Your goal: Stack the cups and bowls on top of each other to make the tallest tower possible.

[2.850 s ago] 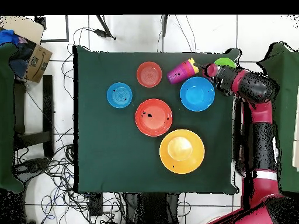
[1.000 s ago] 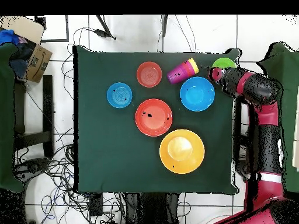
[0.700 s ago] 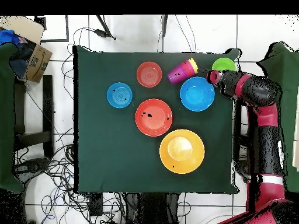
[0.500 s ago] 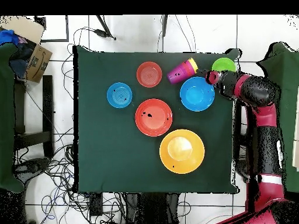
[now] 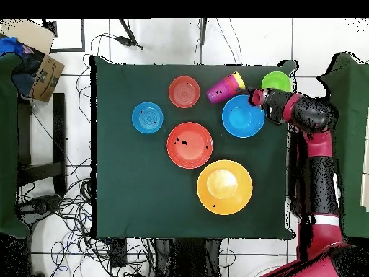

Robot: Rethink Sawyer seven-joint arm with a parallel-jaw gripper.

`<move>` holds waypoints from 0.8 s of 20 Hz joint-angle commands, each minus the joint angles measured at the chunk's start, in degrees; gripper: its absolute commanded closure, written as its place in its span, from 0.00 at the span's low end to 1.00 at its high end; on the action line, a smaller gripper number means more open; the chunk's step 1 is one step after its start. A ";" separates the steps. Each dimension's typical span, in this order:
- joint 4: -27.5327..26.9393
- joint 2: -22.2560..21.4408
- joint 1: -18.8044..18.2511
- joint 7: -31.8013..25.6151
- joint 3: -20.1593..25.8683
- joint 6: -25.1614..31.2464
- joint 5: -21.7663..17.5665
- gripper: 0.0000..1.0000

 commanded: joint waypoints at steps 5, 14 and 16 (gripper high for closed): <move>-0.94 4.23 0.81 -23.41 -1.49 -0.30 -1.13 0.00; -5.09 5.70 1.17 -26.75 -0.07 -2.49 -1.23 0.00; -6.33 6.25 1.69 -27.28 0.31 -1.60 -0.76 0.00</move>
